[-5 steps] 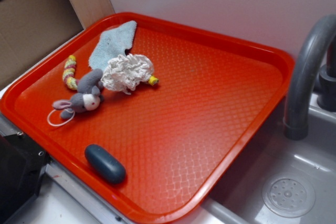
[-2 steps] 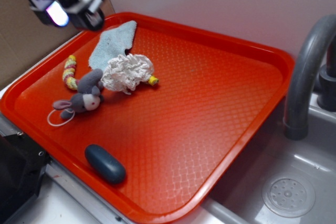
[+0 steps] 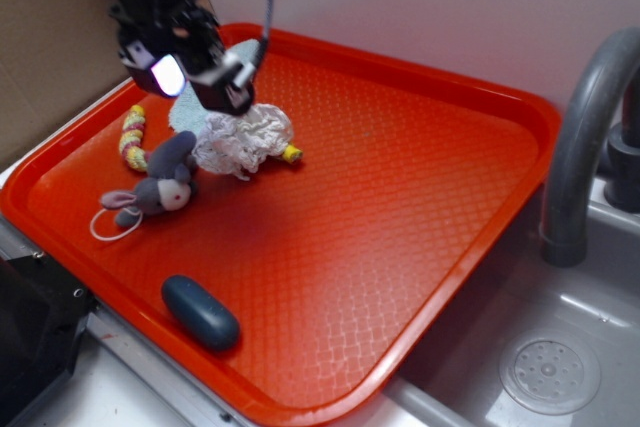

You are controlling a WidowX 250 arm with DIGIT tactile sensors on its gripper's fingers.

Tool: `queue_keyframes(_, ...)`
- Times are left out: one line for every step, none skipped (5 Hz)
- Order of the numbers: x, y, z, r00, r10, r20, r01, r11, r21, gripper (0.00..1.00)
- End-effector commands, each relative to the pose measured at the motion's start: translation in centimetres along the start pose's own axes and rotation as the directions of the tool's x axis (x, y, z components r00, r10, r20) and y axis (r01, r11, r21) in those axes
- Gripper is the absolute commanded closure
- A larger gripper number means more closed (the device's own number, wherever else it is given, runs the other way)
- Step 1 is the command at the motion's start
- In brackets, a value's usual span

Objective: Grab the white paper.

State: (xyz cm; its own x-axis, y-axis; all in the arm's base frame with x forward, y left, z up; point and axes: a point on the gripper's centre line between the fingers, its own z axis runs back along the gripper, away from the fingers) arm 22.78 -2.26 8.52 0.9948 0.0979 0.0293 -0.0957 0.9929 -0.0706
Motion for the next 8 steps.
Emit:
queue_keyframes(0.9,-0.3,-2.8,0.997,-0.065,-0.034,0.065,0.998,0.010,0.00)
queue_keyframes(1.1,-0.6,-4.6,0.991,-0.111,-0.072,0.112,0.994,0.004,0.00)
queue_keyframes(1.1,-0.7,-5.6,0.990,-0.117,-0.084,0.122,0.991,0.052,0.00)
queue_keyframes(0.7,-1.0,-5.2,0.988,-0.138,-0.070,0.143,0.988,0.063,1.00)
queue_keyframes(0.5,-1.2,-3.9,0.990,-0.133,-0.052,0.137,0.988,0.077,1.00)
queue_keyframes(0.6,-1.0,0.0,0.995,-0.094,0.032,0.093,0.995,0.041,1.00)
queue_keyframes(0.8,-0.7,3.4,0.993,-0.061,0.105,0.059,0.998,0.017,1.00)
queue_keyframes(0.4,-1.1,8.3,0.985,-0.057,0.165,0.058,0.998,0.001,1.00)
